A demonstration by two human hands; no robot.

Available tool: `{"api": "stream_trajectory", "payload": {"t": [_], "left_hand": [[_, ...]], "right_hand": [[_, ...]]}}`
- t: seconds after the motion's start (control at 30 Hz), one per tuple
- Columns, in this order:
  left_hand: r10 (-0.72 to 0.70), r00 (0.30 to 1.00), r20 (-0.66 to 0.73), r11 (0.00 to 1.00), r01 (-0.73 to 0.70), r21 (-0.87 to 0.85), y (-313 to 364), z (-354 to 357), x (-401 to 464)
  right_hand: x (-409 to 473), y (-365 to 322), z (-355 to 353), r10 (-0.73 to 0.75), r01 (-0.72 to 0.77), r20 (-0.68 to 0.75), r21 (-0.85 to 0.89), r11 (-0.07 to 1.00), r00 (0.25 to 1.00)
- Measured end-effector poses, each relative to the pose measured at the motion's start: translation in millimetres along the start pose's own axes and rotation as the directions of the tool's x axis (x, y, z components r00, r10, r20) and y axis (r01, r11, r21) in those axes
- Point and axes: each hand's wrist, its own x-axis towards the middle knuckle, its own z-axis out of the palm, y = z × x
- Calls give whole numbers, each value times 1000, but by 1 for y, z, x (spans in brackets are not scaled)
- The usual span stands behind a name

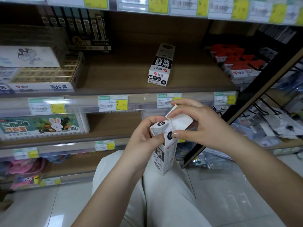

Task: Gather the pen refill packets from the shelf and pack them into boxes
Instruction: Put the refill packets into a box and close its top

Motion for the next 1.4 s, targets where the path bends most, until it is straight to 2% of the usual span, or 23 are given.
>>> {"api": "stream_trajectory", "payload": {"t": [0.33, 0.63, 1.13, 1.4], "left_hand": [[-9, 999, -32, 994, 6, -107, -2, 3, -1], [-7, 998, -62, 987, -3, -159, -4, 5, -2], [-28, 995, -99, 980, 8, -198, -5, 9, -5], [-15, 997, -72, 986, 3, -167, -8, 6, -4]], "right_hand": [[0, 0, 2, -28, 28, 0, -12, 1000, 1000], [-4, -5, 3, -86, 84, -19, -102, 991, 996], [-5, 0, 14, -150, 150, 25, -19, 988, 988], [-3, -7, 7, -43, 45, 132, -9, 999, 990]]}}
